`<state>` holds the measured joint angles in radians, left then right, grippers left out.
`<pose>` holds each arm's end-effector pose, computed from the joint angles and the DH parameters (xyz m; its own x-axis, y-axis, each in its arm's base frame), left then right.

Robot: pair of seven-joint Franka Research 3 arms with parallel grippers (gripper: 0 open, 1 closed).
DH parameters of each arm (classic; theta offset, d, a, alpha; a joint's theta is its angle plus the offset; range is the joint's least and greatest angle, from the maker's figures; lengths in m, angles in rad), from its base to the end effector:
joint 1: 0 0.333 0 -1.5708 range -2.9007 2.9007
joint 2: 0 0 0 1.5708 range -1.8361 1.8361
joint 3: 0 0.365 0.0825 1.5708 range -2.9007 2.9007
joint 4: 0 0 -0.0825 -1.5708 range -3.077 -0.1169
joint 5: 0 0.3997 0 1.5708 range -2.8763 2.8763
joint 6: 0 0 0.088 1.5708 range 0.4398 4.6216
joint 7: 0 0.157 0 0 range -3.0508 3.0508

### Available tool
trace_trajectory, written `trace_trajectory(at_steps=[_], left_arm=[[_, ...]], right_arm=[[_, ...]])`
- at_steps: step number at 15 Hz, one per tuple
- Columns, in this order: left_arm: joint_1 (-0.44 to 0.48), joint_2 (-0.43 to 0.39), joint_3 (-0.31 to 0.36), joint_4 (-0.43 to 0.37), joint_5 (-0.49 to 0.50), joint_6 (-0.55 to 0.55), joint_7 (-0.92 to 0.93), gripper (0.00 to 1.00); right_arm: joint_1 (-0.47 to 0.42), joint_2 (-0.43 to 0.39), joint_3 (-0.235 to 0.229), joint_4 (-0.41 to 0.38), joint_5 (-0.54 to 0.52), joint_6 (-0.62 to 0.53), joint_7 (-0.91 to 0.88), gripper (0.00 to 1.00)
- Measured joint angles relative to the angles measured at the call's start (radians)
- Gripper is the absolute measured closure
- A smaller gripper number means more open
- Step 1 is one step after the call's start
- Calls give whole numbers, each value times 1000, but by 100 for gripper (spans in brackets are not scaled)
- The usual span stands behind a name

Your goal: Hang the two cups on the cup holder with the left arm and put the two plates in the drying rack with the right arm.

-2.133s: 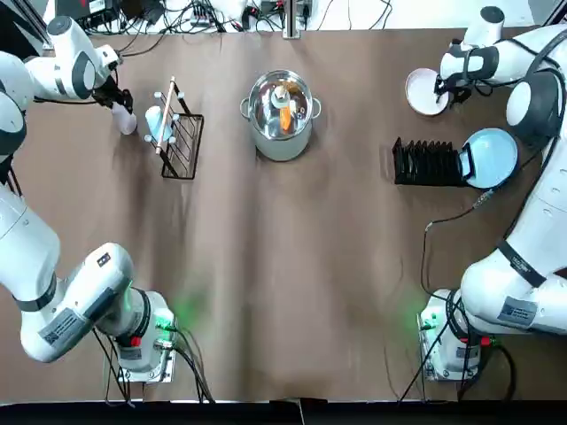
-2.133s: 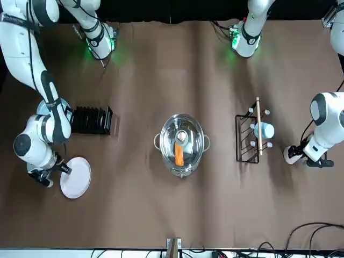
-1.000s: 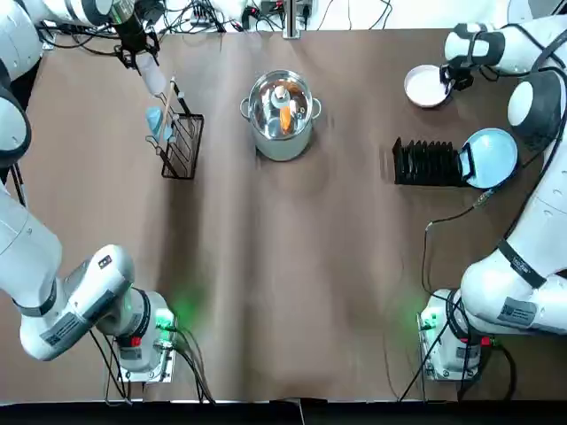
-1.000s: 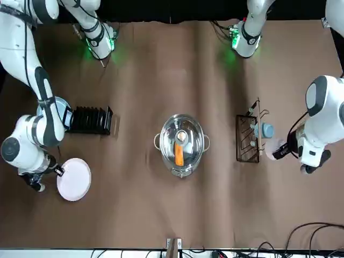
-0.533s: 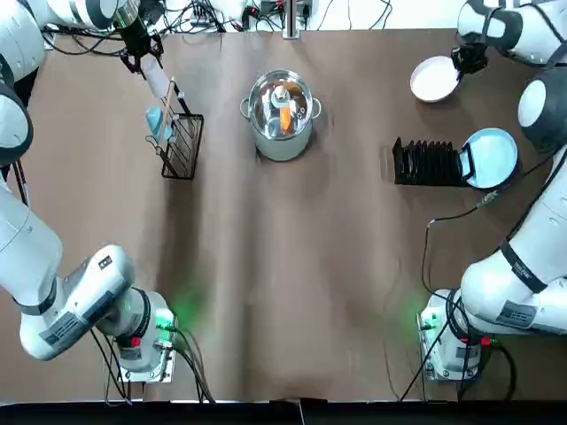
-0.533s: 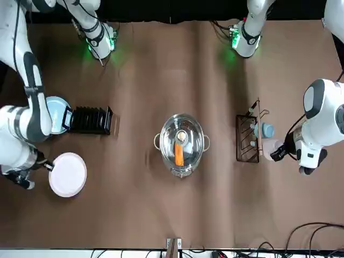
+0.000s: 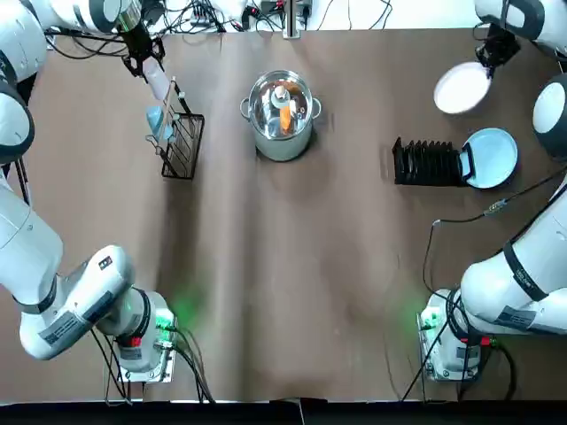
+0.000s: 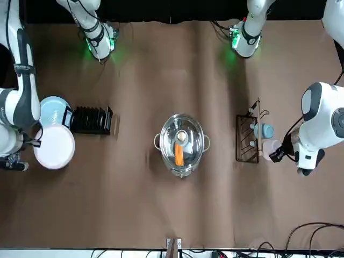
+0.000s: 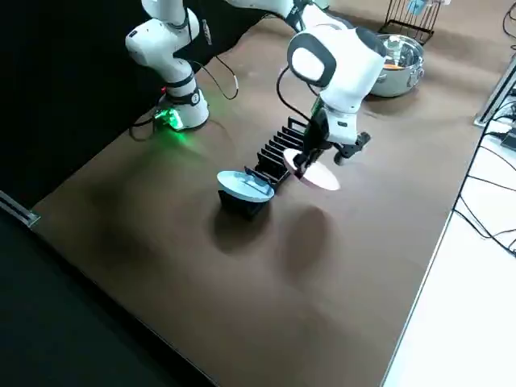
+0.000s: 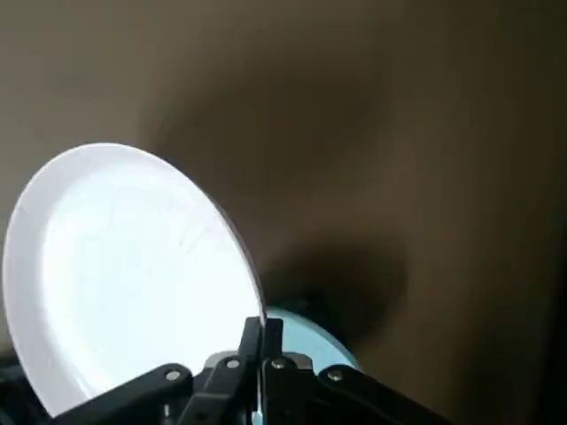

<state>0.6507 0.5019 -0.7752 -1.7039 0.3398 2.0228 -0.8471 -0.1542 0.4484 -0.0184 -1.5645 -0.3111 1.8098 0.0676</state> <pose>0.6830 0.0026 0.3511 0.8102 0.5842 -0.0475 0.5853 -0.8107 0.0113 0.6696 -0.1561 0.3643 0.9680 -0.1604 -0.1928 -0.0980 -0.9495 0.2980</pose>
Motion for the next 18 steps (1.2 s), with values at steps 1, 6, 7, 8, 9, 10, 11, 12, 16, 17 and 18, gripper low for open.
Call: trace_trajectory(at_steps=[1,6,7,8,9,10,11,12,16,17,18], left_arm=[[0,4,4,0,10,0,0,34],[0,20,12,-2,35,2,0,34],[-2,25,12,-3,37,2,-1,34],[-7,32,13,-4,42,5,-2,34],[-23,48,17,-5,66,16,-26,34],[-32,56,21,-6,76,17,-36,34],[-38,64,23,-7,84,17,-42,34],[-41,71,24,-8,92,18,-44,34],[-42,81,25,-6,133,28,-43,12],[-42,81,25,-2,138,30,-38,4],[-43,79,24,2,141,30,-27,0]], right_arm=[[7,-5,1,0,-41,-40,-6,97],[30,-37,0,-8,-187,-119,-113,97],[28,-50,-3,-16,-205,-122,-153,97],[27,-64,-4,-29,-221,-124,-186,97],[36,-97,-1,-67,-282,-135,-226,97],[56,-112,1,-90,-325,-151,-233,97],[86,-126,3,-112,-360,-175,-233,97],[120,-136,5,-130,-388,-201,-233,97],[209,-177,10,-241,-499,-238,-221,97],[224,-184,10,-273,-517,-237,-201,97],[238,-187,10,-302,-531,-237,-172,97]])
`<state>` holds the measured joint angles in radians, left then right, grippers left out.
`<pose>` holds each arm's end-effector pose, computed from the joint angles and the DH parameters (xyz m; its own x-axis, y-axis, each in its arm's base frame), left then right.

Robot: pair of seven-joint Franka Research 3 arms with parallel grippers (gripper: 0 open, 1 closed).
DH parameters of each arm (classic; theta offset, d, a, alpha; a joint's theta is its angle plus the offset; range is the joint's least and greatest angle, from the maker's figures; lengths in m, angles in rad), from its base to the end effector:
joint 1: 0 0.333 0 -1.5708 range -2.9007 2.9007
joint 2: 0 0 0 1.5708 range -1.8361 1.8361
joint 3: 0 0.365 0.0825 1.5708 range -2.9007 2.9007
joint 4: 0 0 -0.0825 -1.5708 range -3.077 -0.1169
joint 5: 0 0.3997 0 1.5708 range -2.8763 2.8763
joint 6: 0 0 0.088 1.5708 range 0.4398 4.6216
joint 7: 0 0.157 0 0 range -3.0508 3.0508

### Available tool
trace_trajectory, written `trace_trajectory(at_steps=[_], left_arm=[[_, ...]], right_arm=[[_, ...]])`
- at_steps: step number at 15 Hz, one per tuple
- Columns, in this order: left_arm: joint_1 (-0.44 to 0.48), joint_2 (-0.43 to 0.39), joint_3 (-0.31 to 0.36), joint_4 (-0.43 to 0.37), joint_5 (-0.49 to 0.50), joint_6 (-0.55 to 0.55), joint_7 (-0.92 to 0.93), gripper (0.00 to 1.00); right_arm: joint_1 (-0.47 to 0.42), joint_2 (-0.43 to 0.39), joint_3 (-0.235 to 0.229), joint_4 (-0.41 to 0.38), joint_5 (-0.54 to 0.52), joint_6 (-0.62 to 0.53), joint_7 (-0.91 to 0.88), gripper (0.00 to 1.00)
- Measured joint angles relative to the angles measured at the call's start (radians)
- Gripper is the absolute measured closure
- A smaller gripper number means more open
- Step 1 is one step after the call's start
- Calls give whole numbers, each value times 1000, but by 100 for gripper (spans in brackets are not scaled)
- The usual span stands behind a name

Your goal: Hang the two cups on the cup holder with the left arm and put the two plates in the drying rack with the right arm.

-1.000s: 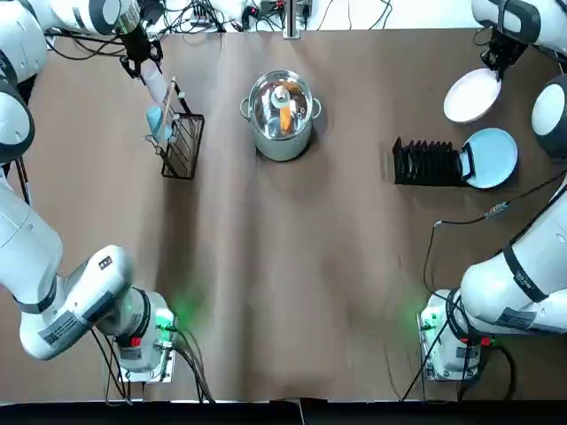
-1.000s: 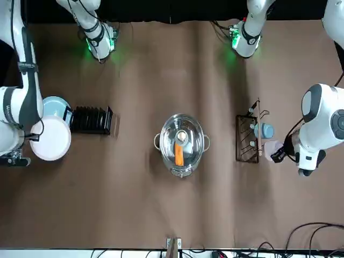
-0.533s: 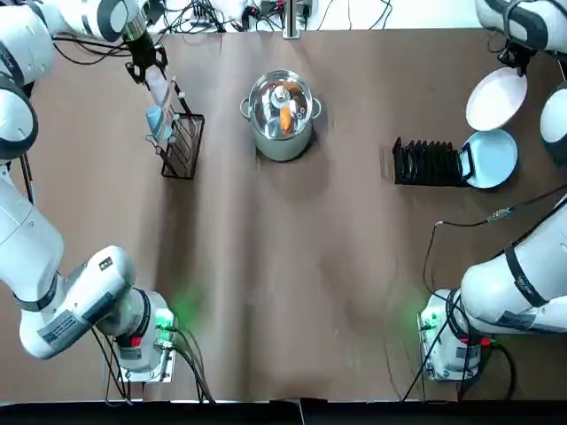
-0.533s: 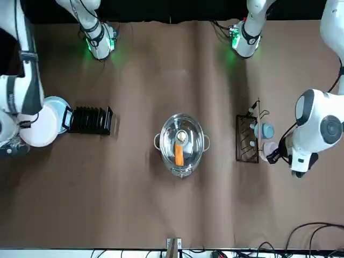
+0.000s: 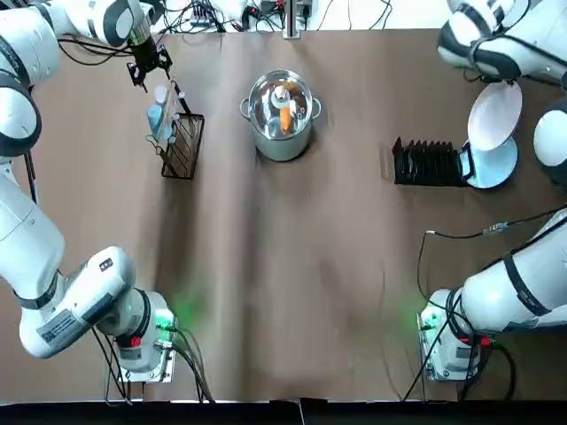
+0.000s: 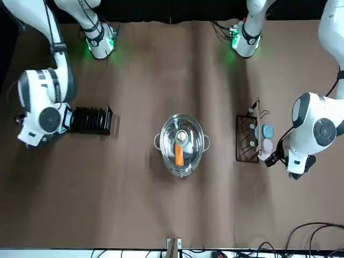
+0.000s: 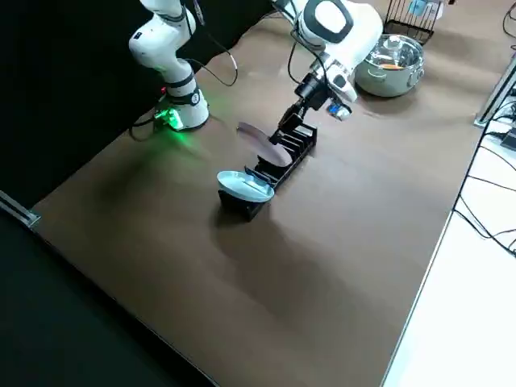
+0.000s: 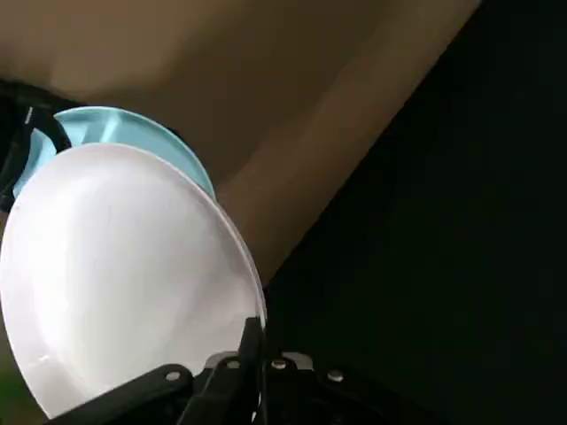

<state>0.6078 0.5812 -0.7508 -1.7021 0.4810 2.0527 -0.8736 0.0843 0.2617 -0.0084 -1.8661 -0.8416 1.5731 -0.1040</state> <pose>0.6916 0.0000 0.3050 0.8451 0.5345 -0.0117 0.5332 -0.8442 -0.0560 0.5840 -0.0726 0.3878 0.7965 0.1306 -0.5903 0.5292 -0.6228 0.5763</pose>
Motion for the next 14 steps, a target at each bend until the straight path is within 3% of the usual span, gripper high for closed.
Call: trace_trajectory(at_steps=[4,7,10,14], left_arm=[[10,-36,-1,18,4,-2,155,0],[26,-90,-6,31,4,-49,380,0],[31,-125,-32,93,3,-216,595,0],[20,-140,-92,182,2,-358,663,0]], right_arm=[[46,0,1,-95,-27,17,82,97],[51,0,1,-121,-29,51,102,97],[51,0,1,-130,-29,85,123,97],[51,21,1,-146,-30,108,166,97]])
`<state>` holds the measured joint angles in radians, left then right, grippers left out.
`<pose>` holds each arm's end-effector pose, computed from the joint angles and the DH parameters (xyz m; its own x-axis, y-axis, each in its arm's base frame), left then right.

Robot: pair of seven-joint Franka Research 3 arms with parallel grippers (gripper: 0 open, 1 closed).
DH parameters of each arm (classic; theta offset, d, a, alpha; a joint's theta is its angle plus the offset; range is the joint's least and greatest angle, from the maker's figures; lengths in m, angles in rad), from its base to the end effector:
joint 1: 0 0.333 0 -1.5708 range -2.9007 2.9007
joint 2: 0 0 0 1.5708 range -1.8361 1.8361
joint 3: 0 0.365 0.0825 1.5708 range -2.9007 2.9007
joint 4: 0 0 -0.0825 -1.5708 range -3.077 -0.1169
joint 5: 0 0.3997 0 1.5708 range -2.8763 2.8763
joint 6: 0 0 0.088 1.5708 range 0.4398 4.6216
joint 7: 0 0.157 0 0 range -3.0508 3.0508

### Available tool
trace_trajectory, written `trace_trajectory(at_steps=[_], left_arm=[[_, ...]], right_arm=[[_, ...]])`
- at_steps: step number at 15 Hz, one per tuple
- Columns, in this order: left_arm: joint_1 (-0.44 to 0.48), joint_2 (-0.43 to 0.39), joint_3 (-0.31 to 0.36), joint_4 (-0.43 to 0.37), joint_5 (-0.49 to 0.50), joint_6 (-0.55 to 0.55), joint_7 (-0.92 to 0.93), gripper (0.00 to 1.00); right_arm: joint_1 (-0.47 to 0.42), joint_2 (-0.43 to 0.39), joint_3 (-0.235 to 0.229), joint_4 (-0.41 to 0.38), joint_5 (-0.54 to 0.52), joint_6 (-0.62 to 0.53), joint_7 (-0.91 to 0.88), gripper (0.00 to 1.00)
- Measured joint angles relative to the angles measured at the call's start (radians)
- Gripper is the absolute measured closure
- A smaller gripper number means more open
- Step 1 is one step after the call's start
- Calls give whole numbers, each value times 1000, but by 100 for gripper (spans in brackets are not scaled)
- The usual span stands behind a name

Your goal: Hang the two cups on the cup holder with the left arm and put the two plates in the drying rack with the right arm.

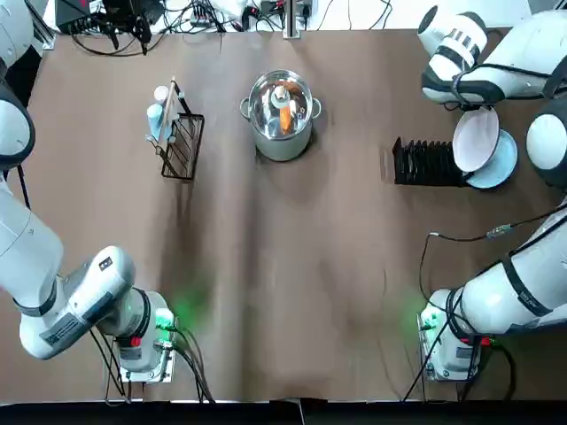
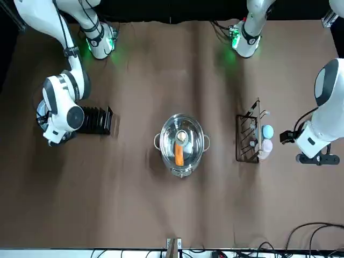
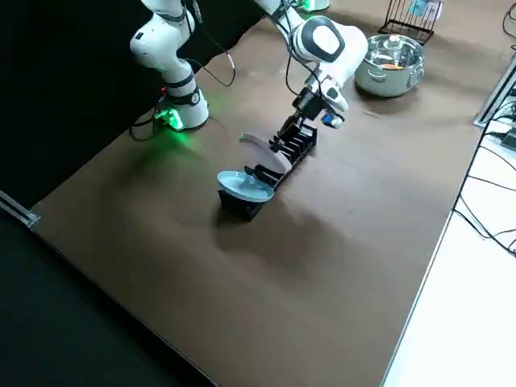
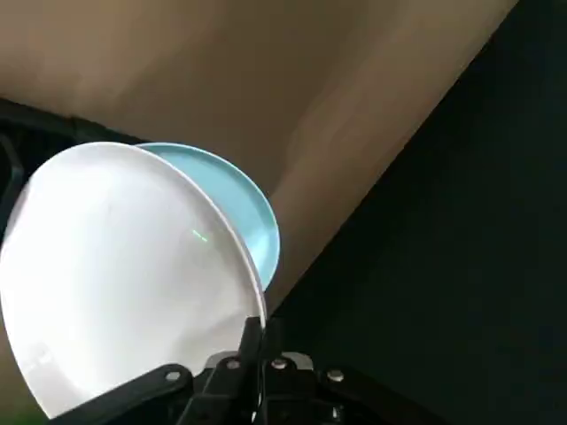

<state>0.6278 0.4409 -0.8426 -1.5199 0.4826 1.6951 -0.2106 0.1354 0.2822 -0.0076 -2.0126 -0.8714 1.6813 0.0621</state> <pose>0.6763 0.0014 0.4558 0.9949 -0.0561 -0.0841 -0.0694 -0.9839 -0.1650 0.5609 -0.0407 0.3179 0.8093 0.1477 -0.5685 0.5356 -0.5828 0.6111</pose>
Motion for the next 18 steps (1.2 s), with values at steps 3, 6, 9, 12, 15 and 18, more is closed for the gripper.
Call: trace_trajectory(at_steps=[3,6,9,12,15,18], left_arm=[[-117,-31,108,36,-30,-12,0,0],[-423,-189,519,46,-325,-28,46,0],[-575,-347,707,-27,-407,-56,88,0],[-584,-423,716,-119,-420,-55,92,0],[-584,-421,716,-149,-420,-51,122,0],[-587,-421,715,-161,-420,-58,152,0]], right_arm=[[2,34,0,0,-5,18,35,97],[6,63,1,0,-12,32,65,97],[14,69,1,0,-13,33,75,97],[29,79,1,-1,-13,32,94,97],[33,85,1,0,-13,31,101,89],[33,85,0,1,-13,31,102,63]])
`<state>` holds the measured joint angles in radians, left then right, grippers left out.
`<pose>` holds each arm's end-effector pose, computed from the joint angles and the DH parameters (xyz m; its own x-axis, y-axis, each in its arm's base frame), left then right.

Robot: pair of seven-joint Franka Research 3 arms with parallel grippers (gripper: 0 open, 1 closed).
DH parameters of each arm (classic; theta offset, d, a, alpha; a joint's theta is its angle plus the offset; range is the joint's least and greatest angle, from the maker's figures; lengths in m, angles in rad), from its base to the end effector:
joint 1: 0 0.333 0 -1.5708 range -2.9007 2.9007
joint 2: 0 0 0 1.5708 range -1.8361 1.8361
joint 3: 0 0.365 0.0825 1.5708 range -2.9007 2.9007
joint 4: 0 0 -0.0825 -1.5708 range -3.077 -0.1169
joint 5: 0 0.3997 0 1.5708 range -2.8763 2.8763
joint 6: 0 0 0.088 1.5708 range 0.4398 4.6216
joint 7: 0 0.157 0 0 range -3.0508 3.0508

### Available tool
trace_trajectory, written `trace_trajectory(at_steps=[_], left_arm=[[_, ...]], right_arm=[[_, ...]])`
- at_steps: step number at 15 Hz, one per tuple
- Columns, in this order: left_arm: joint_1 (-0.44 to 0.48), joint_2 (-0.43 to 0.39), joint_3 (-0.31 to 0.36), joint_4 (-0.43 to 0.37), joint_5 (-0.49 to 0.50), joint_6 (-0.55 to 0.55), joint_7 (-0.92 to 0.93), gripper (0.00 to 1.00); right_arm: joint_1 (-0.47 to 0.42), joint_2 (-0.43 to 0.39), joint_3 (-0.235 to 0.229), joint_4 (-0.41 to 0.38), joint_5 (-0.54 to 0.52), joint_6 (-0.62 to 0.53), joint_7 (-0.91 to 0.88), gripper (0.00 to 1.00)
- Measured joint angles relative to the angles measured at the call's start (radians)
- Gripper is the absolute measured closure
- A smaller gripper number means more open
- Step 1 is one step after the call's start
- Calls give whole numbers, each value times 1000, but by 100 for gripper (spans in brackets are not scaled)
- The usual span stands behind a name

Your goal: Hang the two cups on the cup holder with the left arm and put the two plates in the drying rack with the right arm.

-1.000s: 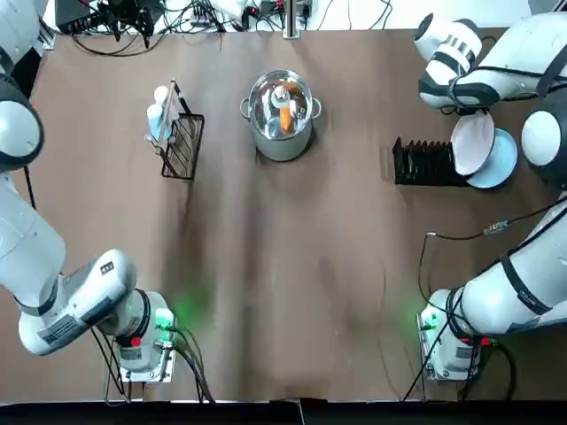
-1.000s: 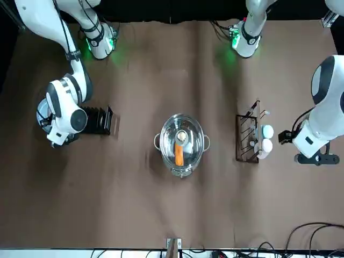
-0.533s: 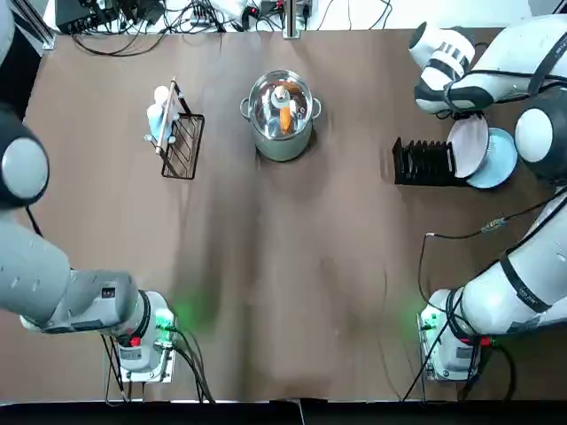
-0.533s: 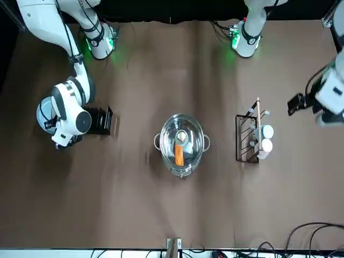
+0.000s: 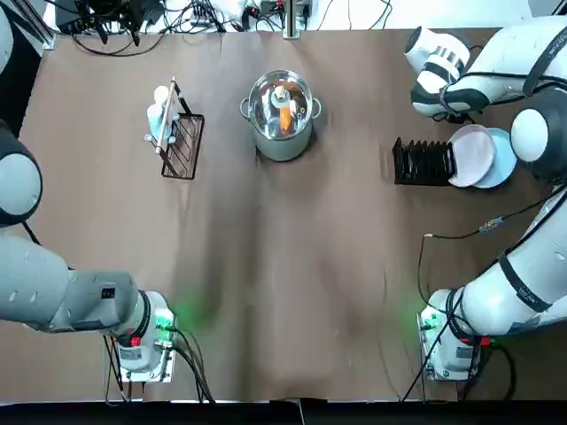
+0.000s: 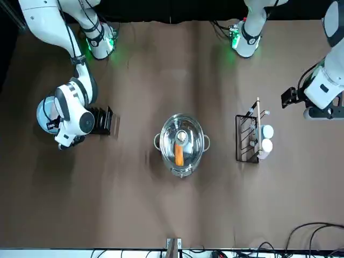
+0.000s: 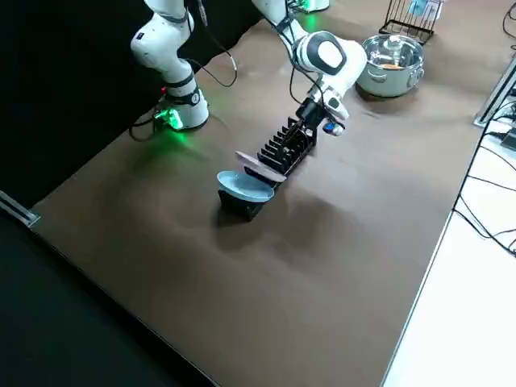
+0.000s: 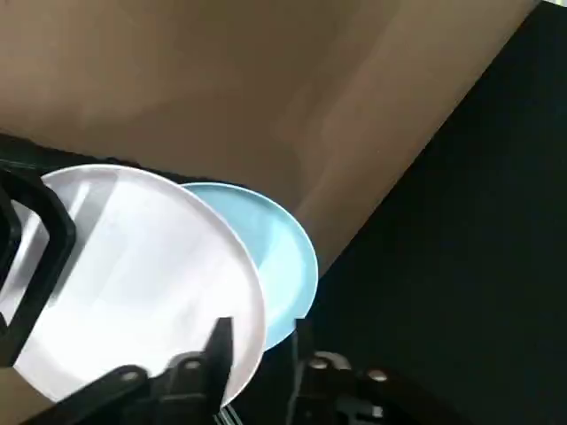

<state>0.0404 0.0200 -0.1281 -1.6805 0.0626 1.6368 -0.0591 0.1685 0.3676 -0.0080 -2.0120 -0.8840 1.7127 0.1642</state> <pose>0.5733 -0.0403 0.5645 0.9977 -0.0328 -0.0600 -0.0366 -0.9973 -0.0631 0.5643 -0.0205 0.2704 0.8185 0.1356 -0.5582 0.5269 -0.5644 0.6355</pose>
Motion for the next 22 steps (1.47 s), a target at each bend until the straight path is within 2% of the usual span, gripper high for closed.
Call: trace_trajectory(at_steps=[6,11,12,15,17,18,19,20,22], left_arm=[[-2,0,1,14,0,0,111,0],[-1,0,5,30,-2,0,106,0],[-1,1,8,30,-2,0,103,0],[-1,7,9,30,-2,0,101,0],[0,10,9,30,-2,0,101,0],[0,11,9,30,-2,0,100,0],[0,11,9,30,-2,0,100,0],[0,11,9,30,-2,0,100,0],[0,11,10,34,-2,0,100,0]], right_arm=[[-2,0,-3,47,15,0,-14,63],[-6,-12,-11,197,303,-6,-120,62],[-14,-25,-14,251,442,-8,-130,60],[-45,-63,-15,318,646,-8,-134,58],[-60,-97,-16,375,735,-8,-137,51],[-61,-112,-15,406,772,-18,-138,51],[-60,-126,-13,434,809,-46,-139,47],[-60,-135,-12,459,846,-78,-139,47],[-61,-147,-13,498,888,-130,-139,36]])
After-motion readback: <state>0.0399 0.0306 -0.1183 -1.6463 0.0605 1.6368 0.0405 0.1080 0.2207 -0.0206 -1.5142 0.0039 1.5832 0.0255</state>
